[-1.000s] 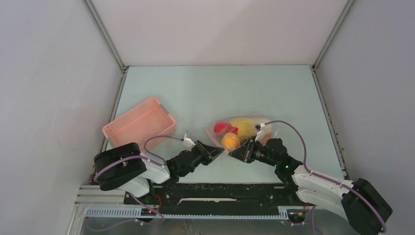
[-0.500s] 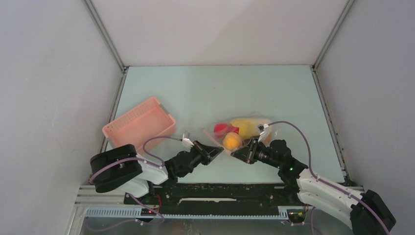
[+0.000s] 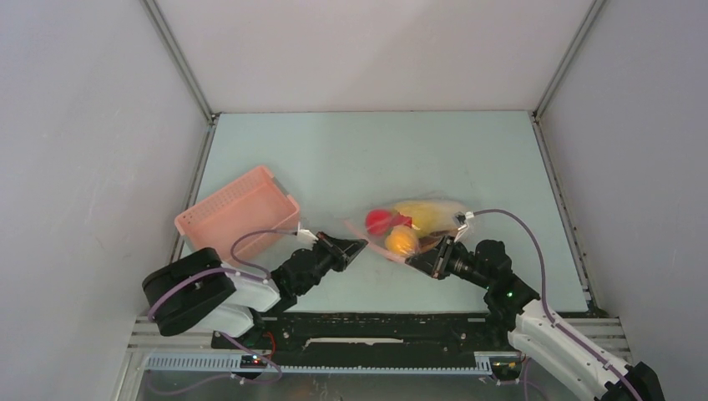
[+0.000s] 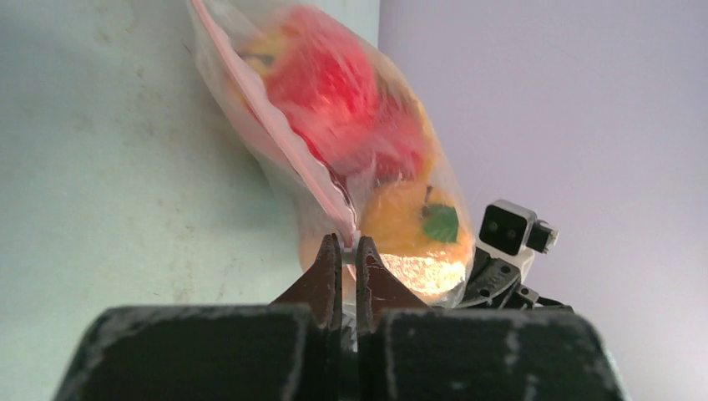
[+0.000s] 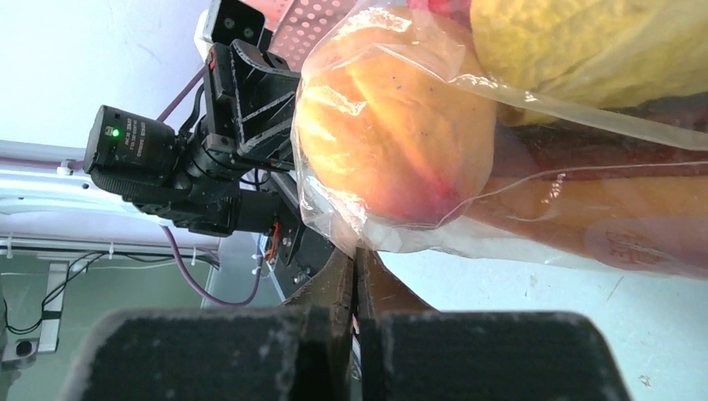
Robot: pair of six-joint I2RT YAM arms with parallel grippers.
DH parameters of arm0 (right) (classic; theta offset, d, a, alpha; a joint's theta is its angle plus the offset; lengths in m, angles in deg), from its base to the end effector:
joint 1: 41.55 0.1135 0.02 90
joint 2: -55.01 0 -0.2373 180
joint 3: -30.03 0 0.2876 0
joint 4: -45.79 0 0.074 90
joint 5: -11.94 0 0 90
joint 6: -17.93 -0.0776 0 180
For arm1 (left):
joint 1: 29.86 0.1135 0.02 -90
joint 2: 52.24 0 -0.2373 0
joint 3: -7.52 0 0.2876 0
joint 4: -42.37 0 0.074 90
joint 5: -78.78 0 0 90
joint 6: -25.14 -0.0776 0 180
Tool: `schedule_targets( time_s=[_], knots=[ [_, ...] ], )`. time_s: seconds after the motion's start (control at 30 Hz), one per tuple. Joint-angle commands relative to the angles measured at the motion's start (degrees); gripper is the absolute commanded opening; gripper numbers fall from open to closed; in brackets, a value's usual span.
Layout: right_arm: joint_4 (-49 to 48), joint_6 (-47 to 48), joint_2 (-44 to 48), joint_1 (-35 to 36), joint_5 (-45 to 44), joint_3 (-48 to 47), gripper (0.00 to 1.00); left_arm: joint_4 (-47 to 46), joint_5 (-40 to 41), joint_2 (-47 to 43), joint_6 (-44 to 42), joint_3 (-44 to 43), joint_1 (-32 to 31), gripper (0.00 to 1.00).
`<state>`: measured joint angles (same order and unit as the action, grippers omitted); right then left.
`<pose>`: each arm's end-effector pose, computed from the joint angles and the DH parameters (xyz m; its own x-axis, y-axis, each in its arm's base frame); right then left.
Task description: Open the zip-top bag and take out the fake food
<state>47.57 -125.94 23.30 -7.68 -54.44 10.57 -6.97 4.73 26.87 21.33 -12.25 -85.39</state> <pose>0.1819 0.1595 0.1420 -0.7918 0.3598 -0.4936 -0.3288 0.4299 0.8409 0.1694 -0.2090 0.0733 -0.6446 -0.7561 -0.1131 -0.0556 0.1938 -0.9795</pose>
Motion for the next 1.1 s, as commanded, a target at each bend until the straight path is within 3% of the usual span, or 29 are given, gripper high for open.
schedule_targets(
  time_s=[0.0, 0.57, 0.8, 0.9, 1.07],
  knots=[
    [4.1, 1.7, 2.9, -3.3, 2.3, -0.2, 0.00, 5.2, 7.5, -2.3, -5.1, 2.7, 5.6, 0.00],
    [9.3, 4.4, 5.1, -8.7, 6.9, -1.9, 0.00, 24.3, 8.4, -12.6, -18.2, 0.9, 18.3, 0.02],
    [9.4, 4.7, 4.4, -8.6, 7.4, -2.2, 0.00, 24.8, 5.1, -13.5, -20.5, 1.0, 21.9, 0.06],
    [9.7, 5.4, 3.7, -8.4, 7.6, -2.8, 0.00, 25.2, 3.7, -14.5, -21.6, 0.9, 22.0, 0.15],
    [13.1, 7.8, 2.2, -7.4, 6.3, -5.3, 0.02, 29.6, 1.5, -20.6, -23.3, 1.3, 22.0, 0.47]
  ],
)
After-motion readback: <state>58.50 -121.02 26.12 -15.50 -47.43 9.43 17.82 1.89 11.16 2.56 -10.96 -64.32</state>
